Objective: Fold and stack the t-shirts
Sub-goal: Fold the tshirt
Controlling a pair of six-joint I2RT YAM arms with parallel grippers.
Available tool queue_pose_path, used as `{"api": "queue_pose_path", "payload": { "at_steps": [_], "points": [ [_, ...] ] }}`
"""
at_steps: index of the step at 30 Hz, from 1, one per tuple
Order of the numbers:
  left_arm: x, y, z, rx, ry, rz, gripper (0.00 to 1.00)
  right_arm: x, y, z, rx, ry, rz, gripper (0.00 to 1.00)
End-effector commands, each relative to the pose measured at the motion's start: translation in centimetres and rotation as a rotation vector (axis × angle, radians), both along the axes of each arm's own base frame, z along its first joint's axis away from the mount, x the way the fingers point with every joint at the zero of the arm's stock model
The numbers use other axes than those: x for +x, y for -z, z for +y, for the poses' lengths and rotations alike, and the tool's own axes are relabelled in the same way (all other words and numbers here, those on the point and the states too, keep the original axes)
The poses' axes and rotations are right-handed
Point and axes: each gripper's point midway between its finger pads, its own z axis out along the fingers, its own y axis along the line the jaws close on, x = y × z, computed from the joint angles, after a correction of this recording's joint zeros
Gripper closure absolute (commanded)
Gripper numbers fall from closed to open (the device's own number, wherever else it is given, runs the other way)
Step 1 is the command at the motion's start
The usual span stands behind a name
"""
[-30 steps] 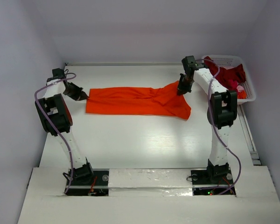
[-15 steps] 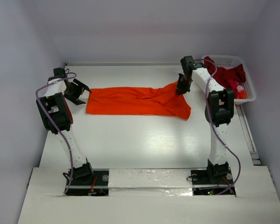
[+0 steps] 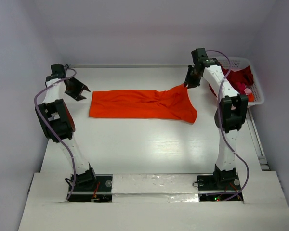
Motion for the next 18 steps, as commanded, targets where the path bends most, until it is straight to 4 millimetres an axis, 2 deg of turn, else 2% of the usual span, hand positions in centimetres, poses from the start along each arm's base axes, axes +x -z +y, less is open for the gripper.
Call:
{"api": "queue_pose_path", "payload": {
  "at_steps": [1,2,3,4,5,8,12,14,18],
  "points": [
    [-0.9,-4.4,-2.1,0.036,0.052,-0.097,0.65,-2.0,-3.3,1.9,0.050,-0.058,-0.053,0.77],
    [-1.1,-4.2,-2.7,0.038,0.064,-0.094,0.81,-2.5,-3.8,2.6,0.062,-0.077,-0.059,0.78],
    [-1.4,-3.9,-3.9,0.045,0.092,-0.083,0.87,-3.1,-3.7,3.6,0.070,-0.099,-0.051,0.78],
    [-1.7,-3.6,-4.4,0.045,0.103,-0.070,0.89,-3.9,-3.5,5.2,0.068,-0.136,-0.042,0.78],
    [-2.2,-3.0,-4.9,0.048,0.111,-0.053,0.91,-4.6,-3.2,5.9,0.062,-0.150,-0.031,0.78],
    [-2.7,-2.5,-6.2,0.054,0.131,-0.049,0.91,-5.6,-2.8,7.5,0.062,-0.175,-0.024,0.75],
    [-2.8,-1.7,-6.3,0.043,0.124,-0.039,0.90,-6.2,-1.4,9.2,0.103,-0.206,0.008,0.70],
    [-2.8,-1.5,-6.8,0.041,0.135,-0.033,0.90,-6.2,-0.2,9.4,0.101,-0.208,0.037,0.68],
    [-2.7,-1.7,-6.8,0.041,0.136,-0.038,0.89,-5.9,1.1,9.5,0.098,-0.206,0.058,0.68]
  ]
}}
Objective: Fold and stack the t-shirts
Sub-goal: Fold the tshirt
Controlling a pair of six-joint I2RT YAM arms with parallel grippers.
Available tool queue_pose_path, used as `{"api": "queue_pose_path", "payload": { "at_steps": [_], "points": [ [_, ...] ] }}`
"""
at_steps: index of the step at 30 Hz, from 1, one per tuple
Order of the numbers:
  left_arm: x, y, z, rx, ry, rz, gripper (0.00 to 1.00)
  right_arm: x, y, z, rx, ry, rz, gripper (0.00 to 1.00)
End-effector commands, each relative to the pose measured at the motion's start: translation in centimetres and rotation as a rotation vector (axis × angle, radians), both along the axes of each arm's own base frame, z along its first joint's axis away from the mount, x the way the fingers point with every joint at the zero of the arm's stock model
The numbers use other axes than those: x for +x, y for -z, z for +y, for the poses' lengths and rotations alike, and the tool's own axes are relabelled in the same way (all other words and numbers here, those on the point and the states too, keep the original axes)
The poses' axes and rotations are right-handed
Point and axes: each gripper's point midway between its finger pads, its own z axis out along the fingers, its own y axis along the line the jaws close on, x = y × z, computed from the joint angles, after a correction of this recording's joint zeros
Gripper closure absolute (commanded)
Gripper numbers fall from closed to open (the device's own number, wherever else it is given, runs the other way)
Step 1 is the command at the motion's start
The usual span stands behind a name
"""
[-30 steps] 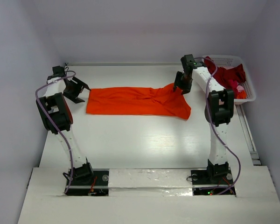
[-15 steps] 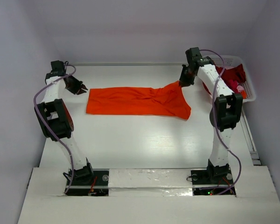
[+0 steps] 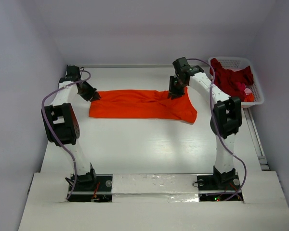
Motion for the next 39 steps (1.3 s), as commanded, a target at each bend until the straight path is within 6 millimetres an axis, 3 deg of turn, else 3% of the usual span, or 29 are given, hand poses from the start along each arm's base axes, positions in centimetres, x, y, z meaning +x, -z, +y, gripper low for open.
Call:
{"api": "queue_pose_path", "payload": {
  "at_steps": [1,13,27,39],
  "points": [
    [0.3,-1.3,0.4,0.012,-0.010,-0.039,0.89,1.3,0.3,-0.2,0.016,0.022,-0.022,0.67],
    [0.2,-1.5,0.5,0.019,-0.001,-0.035,0.88,1.4,3.2,0.0,0.011,0.029,0.027,0.66],
    [0.5,-1.7,0.5,0.021,-0.002,-0.036,0.88,0.2,3.2,-0.4,0.012,0.030,0.031,0.67],
    [0.2,-1.5,0.5,0.022,0.001,-0.031,0.88,0.3,3.7,0.9,0.022,0.008,0.037,0.66]
  ]
}}
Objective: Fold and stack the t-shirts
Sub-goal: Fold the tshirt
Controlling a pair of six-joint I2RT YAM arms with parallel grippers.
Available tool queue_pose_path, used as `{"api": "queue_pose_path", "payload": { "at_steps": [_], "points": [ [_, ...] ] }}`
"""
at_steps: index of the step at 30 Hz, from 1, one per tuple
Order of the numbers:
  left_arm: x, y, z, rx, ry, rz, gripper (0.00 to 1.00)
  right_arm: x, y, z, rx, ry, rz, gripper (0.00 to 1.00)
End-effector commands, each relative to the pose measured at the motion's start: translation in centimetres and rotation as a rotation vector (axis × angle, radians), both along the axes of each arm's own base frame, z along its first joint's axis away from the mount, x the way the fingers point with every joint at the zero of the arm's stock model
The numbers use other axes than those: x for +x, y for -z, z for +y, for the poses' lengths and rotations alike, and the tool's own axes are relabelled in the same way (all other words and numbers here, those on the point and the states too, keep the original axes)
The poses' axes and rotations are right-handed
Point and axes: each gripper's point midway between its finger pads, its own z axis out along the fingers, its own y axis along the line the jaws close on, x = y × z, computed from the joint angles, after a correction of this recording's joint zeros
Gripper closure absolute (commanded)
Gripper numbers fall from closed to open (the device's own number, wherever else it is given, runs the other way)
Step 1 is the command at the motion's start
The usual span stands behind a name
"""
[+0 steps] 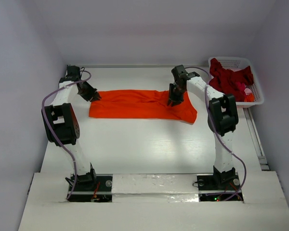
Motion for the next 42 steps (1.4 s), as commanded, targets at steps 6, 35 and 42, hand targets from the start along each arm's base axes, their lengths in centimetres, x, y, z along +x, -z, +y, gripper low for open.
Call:
{"api": "queue_pose_path", "payload": {
  "at_steps": [6,35,42],
  "points": [
    [0.4,-1.6,0.4,0.017,0.005,-0.039,0.88,1.6,-1.6,1.5,0.035,-0.015,-0.059,0.66],
    [0.4,-2.3,0.2,0.010,0.009,-0.049,0.88,6.5,-4.5,2.9,0.030,-0.015,-0.125,1.00],
    [0.5,-3.2,0.2,0.012,0.012,-0.062,0.88,7.0,-3.0,4.0,0.069,-0.014,-0.090,1.00]
  ]
}}
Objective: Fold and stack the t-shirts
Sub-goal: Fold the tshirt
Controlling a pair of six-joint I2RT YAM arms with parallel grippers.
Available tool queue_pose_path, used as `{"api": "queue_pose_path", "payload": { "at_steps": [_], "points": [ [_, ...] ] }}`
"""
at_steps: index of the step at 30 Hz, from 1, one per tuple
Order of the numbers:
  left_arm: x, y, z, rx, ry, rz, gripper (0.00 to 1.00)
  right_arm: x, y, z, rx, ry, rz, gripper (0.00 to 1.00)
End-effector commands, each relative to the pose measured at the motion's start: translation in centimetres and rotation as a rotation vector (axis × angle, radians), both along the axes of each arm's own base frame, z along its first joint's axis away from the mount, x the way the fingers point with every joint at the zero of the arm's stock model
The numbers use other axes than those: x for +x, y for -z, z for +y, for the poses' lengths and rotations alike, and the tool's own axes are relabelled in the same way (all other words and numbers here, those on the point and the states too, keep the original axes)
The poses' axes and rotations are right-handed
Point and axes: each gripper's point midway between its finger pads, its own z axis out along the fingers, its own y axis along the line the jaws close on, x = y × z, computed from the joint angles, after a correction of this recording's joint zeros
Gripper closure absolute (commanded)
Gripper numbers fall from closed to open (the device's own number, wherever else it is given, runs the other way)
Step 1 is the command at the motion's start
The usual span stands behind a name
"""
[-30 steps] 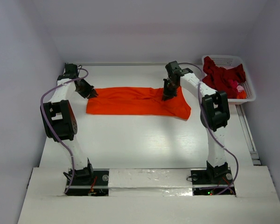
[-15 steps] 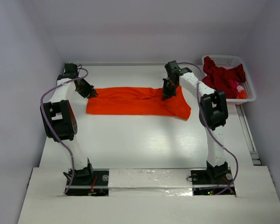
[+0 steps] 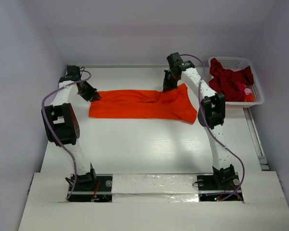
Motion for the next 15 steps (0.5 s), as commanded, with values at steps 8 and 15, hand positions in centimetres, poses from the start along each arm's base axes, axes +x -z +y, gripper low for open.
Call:
{"api": "queue_pose_path", "payload": {
  "at_steps": [8,15],
  "points": [
    [1.1,-3.8,0.1,0.001,0.007,-0.083,0.88,-0.9,1.2,-1.0,-0.042,0.018,0.029,0.59],
    [0.2,-2.2,0.2,0.014,0.021,-0.058,0.88,1.8,-1.5,-4.6,-0.115,0.065,-0.059,0.46]
  ]
}}
